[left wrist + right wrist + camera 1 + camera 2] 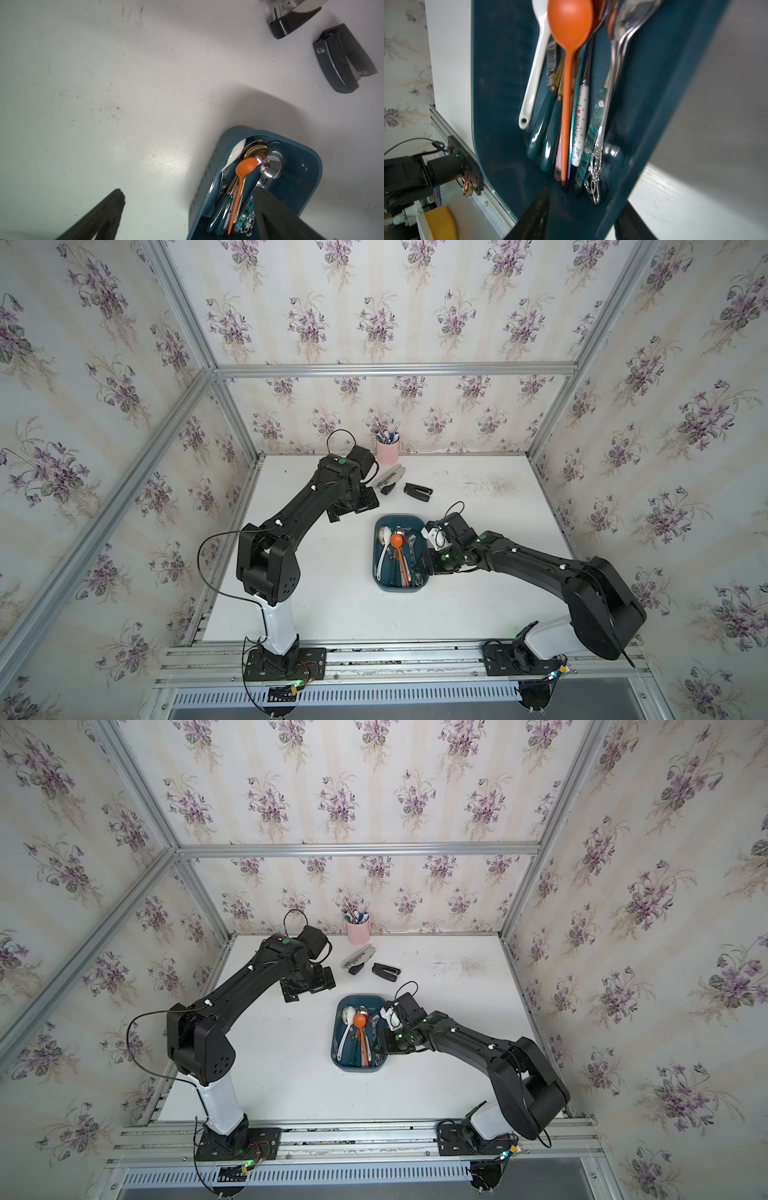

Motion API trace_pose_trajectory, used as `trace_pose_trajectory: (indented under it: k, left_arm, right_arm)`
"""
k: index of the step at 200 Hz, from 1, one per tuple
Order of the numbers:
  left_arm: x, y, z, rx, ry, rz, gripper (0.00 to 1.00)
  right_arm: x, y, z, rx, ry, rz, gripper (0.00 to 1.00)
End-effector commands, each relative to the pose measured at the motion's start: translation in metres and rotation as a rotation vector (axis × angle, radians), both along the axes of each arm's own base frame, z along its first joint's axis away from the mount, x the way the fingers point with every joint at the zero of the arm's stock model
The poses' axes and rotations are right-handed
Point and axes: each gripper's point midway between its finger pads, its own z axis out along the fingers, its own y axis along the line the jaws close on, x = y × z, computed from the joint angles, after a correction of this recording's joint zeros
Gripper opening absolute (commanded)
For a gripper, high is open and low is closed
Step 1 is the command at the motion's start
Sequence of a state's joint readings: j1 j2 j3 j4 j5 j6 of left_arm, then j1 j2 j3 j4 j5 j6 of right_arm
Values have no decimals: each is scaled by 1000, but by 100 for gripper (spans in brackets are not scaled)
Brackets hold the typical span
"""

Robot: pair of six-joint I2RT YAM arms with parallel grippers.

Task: Put the spoon into the storage box
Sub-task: Adjust the storage box at the center of the board, then reset both arms

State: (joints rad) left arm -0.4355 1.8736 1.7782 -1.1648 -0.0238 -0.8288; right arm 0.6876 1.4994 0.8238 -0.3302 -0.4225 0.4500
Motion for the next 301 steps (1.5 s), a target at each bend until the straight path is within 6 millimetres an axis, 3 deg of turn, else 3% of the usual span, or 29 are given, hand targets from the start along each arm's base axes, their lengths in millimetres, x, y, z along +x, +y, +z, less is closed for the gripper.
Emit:
trace_pose_trajectory:
  k: [1, 29, 75, 96, 121, 125, 159, 181, 187, 205, 213, 216, 238, 265, 283, 301]
  left_arm:
    - [3, 14, -5, 50, 12, -66, 100]
    - [12, 23, -17, 47, 19, -92, 100]
    - [23, 14, -49, -14, -14, -220, 100]
    - [29, 15, -48, 1, -139, -302, 100]
    - [32, 38, -26, 65, -268, -319, 100]
    - [33, 44, -21, 74, -288, -313, 100]
    - [38, 88, -1, 185, -406, -283, 100]
    - [38, 108, -10, 268, -486, -317, 100]
    - [36, 117, -13, 304, -502, -310, 100]
    - [31, 150, -18, 407, -561, -229, 100]
    - [27, 161, -29, 418, -566, -208, 100]
    - [26, 165, -21, 423, -600, -193, 100]
    - [20, 183, -28, 462, -630, -167, 100]
    - [19, 187, -29, 489, -716, -185, 100]
    - [17, 194, -36, 463, -761, -157, 100]
    - [17, 199, -44, 436, -793, -128, 100]
  right_arm:
    - [6, 18, -4, -19, -14, -15, 51]
    - [26, 4, -12, -142, -54, -88, 50]
    - [58, -2, 14, -148, -168, -107, 52]
    - [80, -12, 35, -150, -285, -116, 52]
    - [121, -46, 51, -182, -411, -181, 52]
    - [136, -63, 53, -198, -431, -226, 52]
    - [197, -127, 71, -281, -629, -375, 52]
    - [222, -174, 73, -377, -739, -495, 61]
    - [226, -187, 74, -404, -769, -529, 70]
    - [229, -236, 78, -525, -904, -677, 99]
    - [224, -256, 82, -560, -969, -744, 100]
    - [222, -260, 82, -564, -988, -753, 100]
    - [209, -274, 79, -497, -1046, -766, 100]
    - [208, -265, 76, -356, -1040, -699, 100]
    - [192, -250, 68, -282, -1094, -627, 100]
    - [179, -249, 65, -262, -1156, -627, 100]
